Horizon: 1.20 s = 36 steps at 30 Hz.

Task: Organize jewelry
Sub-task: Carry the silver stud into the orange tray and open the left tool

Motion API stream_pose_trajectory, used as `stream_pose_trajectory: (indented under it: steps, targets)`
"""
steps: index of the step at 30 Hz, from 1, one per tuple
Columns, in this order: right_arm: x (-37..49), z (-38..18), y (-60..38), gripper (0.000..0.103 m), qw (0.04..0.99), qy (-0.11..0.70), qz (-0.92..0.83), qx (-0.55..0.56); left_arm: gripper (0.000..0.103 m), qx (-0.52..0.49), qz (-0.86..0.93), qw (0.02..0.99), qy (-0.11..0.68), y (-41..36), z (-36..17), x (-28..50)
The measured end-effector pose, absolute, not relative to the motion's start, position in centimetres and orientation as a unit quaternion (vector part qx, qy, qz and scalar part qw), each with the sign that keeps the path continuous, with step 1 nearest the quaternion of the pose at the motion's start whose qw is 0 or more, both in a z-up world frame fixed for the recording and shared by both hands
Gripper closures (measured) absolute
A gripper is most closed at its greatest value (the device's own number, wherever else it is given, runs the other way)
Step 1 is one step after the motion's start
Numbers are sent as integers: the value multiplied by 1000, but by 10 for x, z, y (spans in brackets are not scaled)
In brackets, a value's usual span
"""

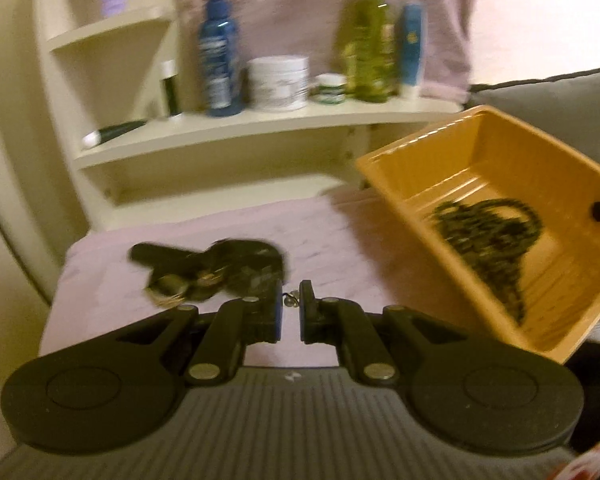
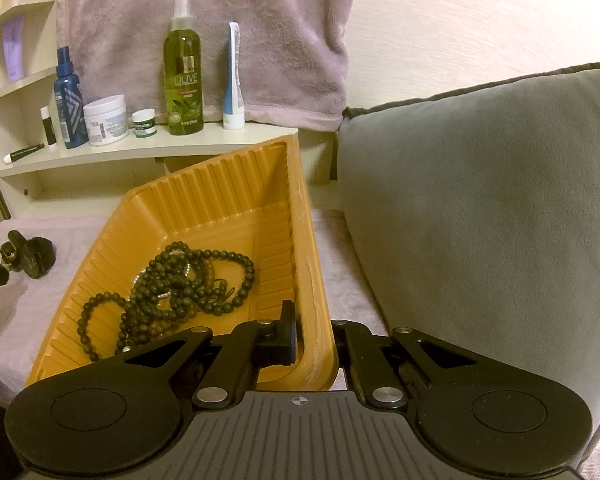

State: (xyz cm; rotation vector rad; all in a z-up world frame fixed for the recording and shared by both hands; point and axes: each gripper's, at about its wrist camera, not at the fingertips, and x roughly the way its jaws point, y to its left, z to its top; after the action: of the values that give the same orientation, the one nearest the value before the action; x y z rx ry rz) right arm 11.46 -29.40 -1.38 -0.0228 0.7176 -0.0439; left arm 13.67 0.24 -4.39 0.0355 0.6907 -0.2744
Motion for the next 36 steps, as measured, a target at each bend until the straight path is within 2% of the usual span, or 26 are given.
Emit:
stream_pose_trajectory:
  steps: [15, 29, 31, 33, 36]
  targets:
    - [114, -12, -294, 98, 936, 350, -20, -10, 96, 5, -223, 921, 318, -58, -15, 134]
    - [113, -11, -293, 98, 937, 350, -19, -6, 96, 17, -282, 902, 328, -106, -19, 126]
    - [113, -11, -293, 98, 937, 349, -19, -5, 95, 19, -284, 899, 332, -108, -22, 125]
    - [113, -11, -292, 98, 937, 348, -19, -5, 88, 24, -281, 901, 330, -109, -23, 123]
    - [113, -11, -292, 98, 937, 349, -18, -4, 86, 23, -278, 902, 329, -105, -23, 121]
